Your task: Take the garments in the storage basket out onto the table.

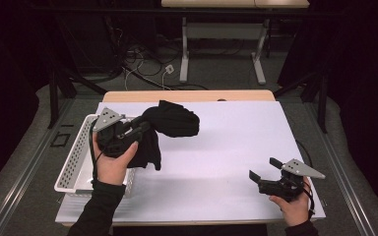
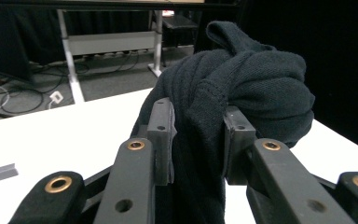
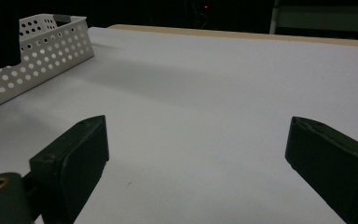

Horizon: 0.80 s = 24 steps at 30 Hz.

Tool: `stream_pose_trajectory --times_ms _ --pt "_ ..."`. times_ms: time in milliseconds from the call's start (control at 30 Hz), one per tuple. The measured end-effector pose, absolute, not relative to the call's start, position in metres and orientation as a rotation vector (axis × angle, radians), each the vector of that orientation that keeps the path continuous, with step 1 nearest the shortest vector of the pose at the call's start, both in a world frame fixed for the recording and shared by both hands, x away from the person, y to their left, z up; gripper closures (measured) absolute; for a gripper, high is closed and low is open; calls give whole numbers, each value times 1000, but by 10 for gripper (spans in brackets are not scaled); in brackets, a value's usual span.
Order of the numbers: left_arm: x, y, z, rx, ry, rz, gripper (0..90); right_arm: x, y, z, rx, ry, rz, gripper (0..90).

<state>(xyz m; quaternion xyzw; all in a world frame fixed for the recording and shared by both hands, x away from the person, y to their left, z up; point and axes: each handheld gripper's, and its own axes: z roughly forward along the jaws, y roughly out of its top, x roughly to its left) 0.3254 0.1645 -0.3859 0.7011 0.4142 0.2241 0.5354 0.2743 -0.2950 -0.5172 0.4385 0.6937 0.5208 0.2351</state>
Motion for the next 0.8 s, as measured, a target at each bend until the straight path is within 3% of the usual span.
stream_pose_trajectory --times_ms 800 --pt "306 109 -416 1787 870 385 704 274 -294 -517 1200 1907 1431 59"
